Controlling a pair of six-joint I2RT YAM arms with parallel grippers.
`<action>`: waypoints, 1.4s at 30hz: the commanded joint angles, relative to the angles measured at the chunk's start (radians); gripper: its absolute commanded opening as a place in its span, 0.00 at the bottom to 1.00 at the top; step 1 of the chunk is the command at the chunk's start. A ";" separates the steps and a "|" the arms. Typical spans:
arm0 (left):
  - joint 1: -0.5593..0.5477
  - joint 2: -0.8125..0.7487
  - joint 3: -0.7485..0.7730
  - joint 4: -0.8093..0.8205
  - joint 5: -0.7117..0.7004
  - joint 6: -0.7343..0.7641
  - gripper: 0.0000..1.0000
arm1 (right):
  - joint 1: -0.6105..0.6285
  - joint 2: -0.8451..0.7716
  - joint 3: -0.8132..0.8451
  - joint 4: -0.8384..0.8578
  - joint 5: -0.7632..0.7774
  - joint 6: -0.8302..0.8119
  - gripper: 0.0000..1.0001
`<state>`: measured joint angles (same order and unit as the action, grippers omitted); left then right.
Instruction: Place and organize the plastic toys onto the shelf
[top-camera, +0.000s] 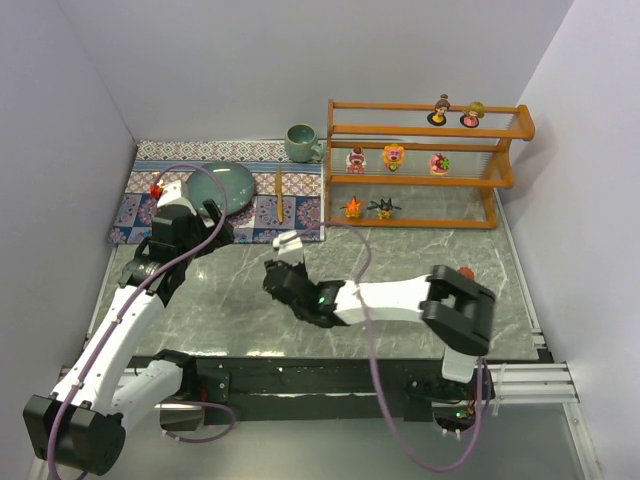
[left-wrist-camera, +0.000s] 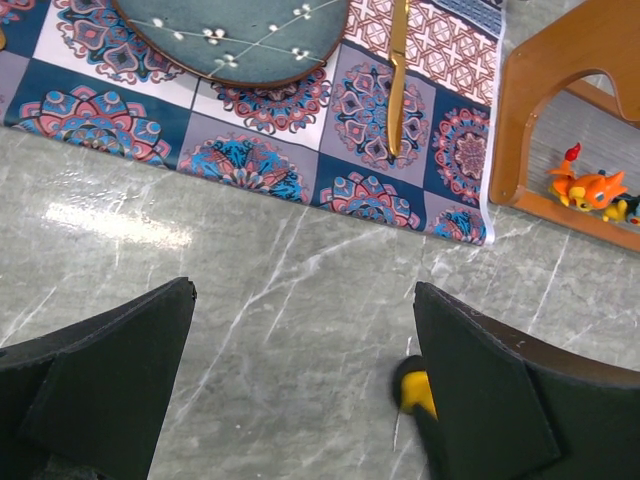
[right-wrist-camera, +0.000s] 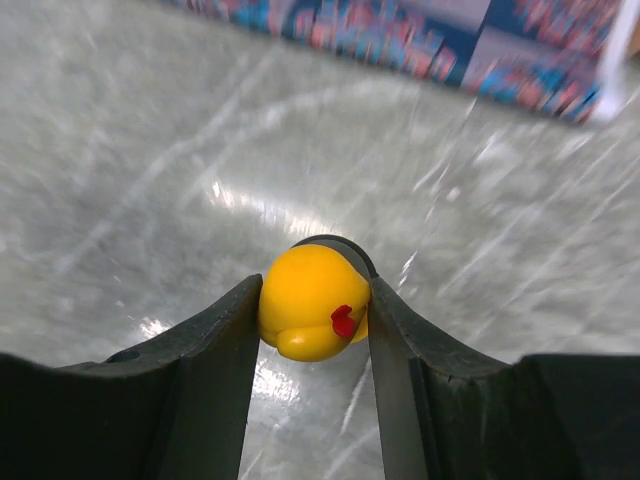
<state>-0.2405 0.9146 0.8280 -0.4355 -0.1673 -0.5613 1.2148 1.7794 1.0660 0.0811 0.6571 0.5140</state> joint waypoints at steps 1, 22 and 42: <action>0.004 0.006 -0.006 0.030 0.032 0.014 0.97 | -0.069 -0.170 0.008 -0.068 -0.030 -0.103 0.11; 0.006 0.087 0.005 0.020 0.124 0.047 0.97 | -0.693 -0.371 0.489 -0.440 -0.307 -0.433 0.17; 0.006 0.168 0.011 0.009 0.120 0.055 0.97 | -0.992 -0.042 0.885 -0.480 -0.519 -0.491 0.17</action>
<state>-0.2386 1.0740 0.8238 -0.4335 -0.0494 -0.5339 0.2413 1.7046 1.8740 -0.3985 0.1871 0.0437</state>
